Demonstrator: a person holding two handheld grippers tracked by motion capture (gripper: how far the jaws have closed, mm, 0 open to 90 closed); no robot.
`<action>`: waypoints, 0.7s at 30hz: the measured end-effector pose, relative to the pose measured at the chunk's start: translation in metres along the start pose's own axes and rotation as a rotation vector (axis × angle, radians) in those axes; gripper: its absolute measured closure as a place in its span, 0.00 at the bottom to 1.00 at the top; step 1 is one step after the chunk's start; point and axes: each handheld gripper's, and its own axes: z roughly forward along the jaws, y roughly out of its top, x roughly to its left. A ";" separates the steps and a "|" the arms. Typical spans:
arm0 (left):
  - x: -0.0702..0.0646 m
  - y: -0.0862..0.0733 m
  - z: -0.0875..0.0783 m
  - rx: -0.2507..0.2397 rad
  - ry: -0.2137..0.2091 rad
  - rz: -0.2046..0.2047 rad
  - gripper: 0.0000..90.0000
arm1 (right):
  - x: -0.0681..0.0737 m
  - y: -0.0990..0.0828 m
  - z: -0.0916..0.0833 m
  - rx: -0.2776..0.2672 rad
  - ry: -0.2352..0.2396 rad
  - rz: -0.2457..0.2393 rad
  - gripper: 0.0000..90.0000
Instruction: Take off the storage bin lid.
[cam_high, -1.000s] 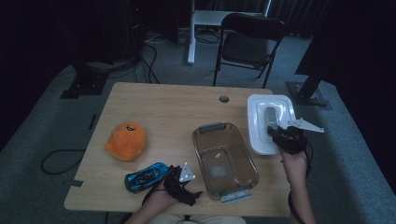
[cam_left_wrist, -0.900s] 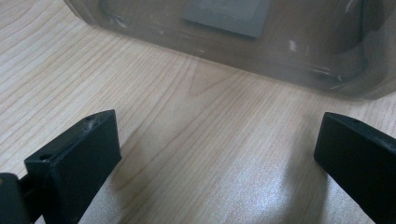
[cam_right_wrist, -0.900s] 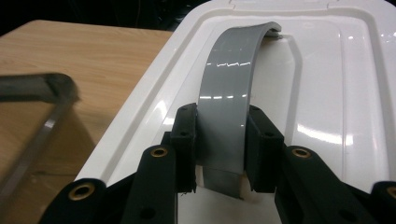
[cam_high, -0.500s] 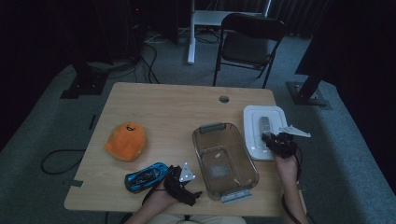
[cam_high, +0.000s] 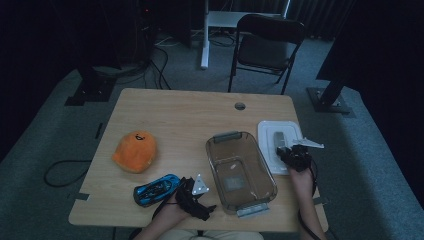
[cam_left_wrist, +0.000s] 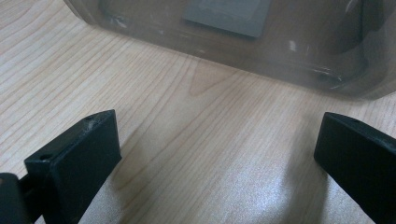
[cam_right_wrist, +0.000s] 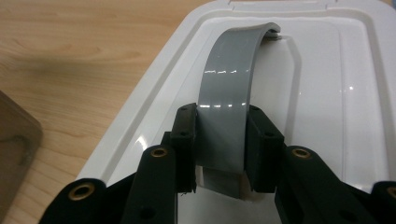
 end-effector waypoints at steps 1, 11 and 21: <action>0.000 0.000 0.000 0.000 0.000 0.000 0.01 | 0.000 -0.001 0.002 0.005 0.001 0.003 0.76; 0.000 0.000 0.000 0.000 0.000 0.000 0.01 | -0.005 -0.006 0.008 0.018 0.002 0.017 0.65; 0.000 0.000 0.000 0.000 0.000 0.000 0.01 | -0.005 -0.004 -0.008 -0.011 0.000 0.014 0.41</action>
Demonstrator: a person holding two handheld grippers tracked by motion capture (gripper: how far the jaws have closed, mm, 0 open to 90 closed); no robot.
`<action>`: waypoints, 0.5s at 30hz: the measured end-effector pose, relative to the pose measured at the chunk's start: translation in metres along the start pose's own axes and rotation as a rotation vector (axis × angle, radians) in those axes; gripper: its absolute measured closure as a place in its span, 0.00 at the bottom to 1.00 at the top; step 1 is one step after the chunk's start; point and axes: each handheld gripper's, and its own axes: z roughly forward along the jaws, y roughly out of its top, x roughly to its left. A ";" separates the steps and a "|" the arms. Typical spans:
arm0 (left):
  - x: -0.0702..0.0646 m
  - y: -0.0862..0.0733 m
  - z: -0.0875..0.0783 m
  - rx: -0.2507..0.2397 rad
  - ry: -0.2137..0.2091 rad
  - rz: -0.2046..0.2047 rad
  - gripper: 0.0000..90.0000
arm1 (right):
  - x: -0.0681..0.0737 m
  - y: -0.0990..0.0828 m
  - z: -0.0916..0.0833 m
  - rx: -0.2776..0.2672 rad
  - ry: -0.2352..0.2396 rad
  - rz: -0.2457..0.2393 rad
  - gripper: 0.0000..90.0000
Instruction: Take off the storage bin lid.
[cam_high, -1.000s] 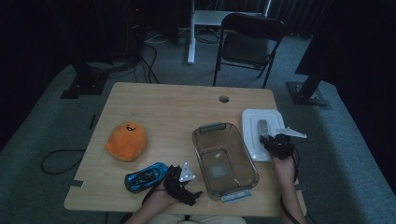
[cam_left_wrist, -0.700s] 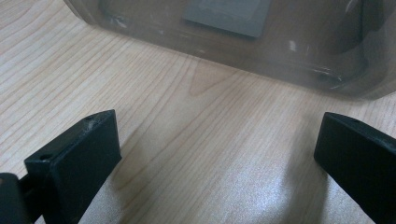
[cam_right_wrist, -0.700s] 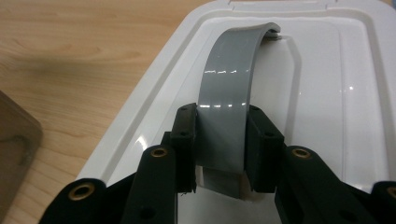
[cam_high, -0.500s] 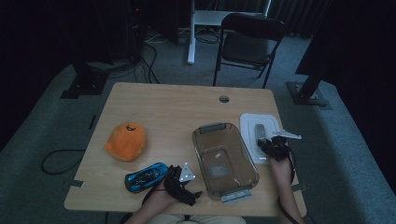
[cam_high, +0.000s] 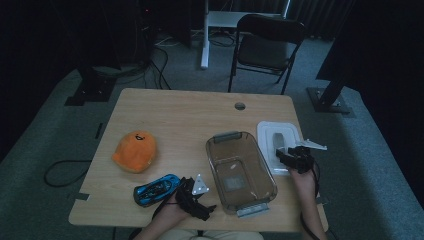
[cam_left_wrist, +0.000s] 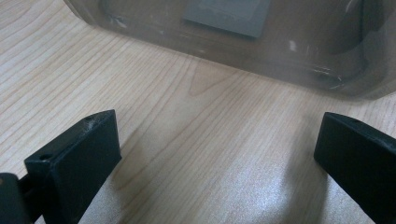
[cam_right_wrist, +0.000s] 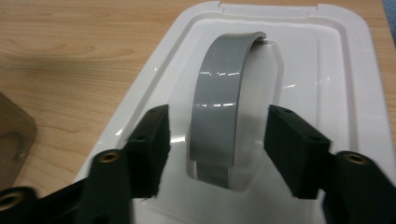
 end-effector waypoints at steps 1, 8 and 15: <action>0.000 0.000 0.000 0.001 0.001 -0.001 0.01 | 0.001 -0.001 -0.003 -0.002 0.003 -0.001 0.38; -0.002 -0.001 -0.001 -0.002 0.013 -0.007 0.01 | 0.016 -0.015 -0.024 0.017 0.005 -0.097 0.21; -0.004 0.001 -0.004 0.028 0.017 -0.008 0.01 | 0.028 -0.037 -0.039 0.023 0.059 -0.118 0.16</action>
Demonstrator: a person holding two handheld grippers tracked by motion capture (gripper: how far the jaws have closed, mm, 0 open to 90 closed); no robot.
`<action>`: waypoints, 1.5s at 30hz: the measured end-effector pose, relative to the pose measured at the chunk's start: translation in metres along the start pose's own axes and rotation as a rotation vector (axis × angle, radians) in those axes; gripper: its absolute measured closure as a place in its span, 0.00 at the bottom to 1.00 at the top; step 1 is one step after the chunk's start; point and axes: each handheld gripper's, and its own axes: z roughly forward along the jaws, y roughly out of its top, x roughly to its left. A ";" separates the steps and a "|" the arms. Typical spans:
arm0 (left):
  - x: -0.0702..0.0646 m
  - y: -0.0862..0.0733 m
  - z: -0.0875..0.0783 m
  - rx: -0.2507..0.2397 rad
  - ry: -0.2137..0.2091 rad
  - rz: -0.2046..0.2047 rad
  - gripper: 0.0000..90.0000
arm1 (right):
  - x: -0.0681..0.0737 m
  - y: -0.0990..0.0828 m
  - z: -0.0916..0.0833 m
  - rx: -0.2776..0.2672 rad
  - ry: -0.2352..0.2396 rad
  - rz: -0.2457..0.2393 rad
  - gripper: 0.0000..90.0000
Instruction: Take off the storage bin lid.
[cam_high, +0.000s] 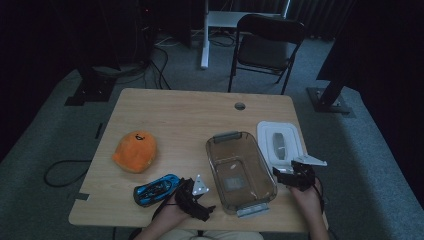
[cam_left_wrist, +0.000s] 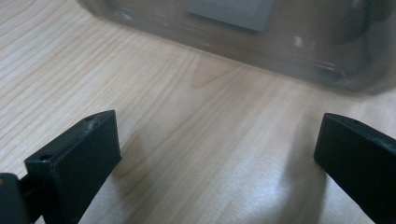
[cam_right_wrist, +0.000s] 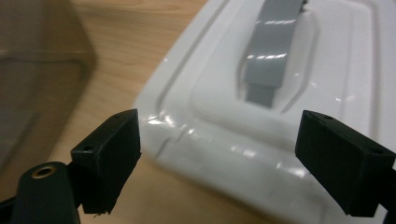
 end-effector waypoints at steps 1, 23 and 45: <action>-0.001 0.000 0.000 0.003 0.005 0.004 0.01 | 0.003 -0.003 -0.001 0.001 0.009 -0.008 0.16; 0.077 0.061 -0.028 -0.034 0.165 -0.125 0.01 | 0.023 -0.018 -0.006 0.038 0.151 -0.060 0.12; 0.114 0.079 0.000 -0.001 0.157 -0.153 0.01 | 0.059 -0.025 -0.003 0.065 0.275 -0.116 0.15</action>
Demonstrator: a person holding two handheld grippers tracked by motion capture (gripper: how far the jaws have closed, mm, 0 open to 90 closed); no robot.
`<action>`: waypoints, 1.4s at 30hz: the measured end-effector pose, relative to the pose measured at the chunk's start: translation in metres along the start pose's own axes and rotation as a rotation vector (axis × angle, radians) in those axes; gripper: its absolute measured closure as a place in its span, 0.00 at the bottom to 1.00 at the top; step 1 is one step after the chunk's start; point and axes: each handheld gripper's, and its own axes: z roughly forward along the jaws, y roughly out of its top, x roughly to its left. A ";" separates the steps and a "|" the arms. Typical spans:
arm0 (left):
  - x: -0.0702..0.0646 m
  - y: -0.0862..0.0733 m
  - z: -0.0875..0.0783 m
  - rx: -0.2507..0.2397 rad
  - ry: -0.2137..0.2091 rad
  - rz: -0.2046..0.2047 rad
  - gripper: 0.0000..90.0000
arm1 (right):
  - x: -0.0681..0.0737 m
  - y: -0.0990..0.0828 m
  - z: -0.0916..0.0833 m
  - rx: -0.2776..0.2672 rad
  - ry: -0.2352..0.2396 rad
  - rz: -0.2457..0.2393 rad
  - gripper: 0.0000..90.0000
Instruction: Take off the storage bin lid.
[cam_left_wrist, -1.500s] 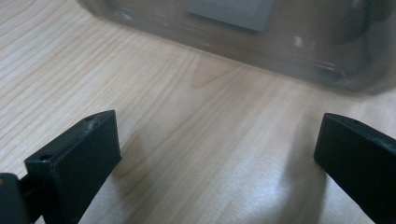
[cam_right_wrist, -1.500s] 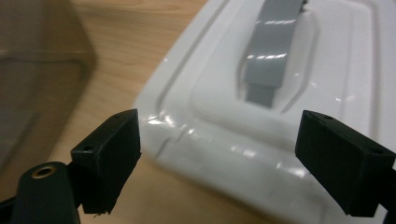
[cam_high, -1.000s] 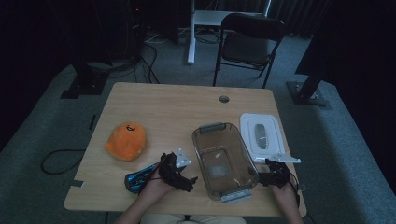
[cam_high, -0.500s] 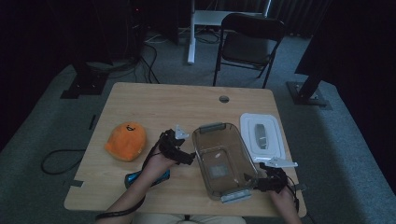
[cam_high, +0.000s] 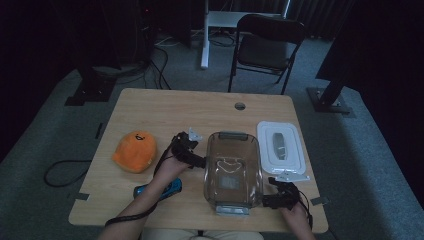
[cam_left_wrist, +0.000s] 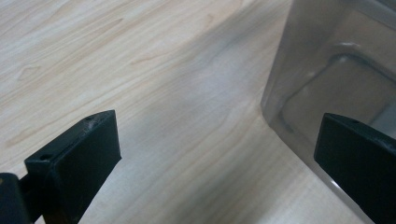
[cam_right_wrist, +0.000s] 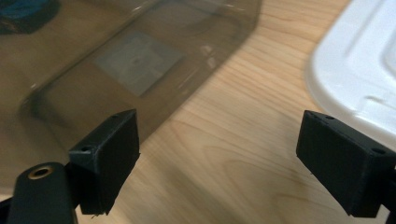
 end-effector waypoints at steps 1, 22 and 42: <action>0.002 0.002 0.001 0.001 0.005 0.003 0.01 | 0.002 0.000 0.001 -0.001 0.004 -0.001 0.15; 0.041 0.007 0.001 0.005 0.071 -0.006 0.01 | 0.036 0.015 0.030 0.019 0.008 -0.099 0.14; 0.073 -0.026 -0.078 -0.030 0.162 -0.060 0.01 | 0.014 -0.003 0.011 0.046 -0.062 -0.116 0.14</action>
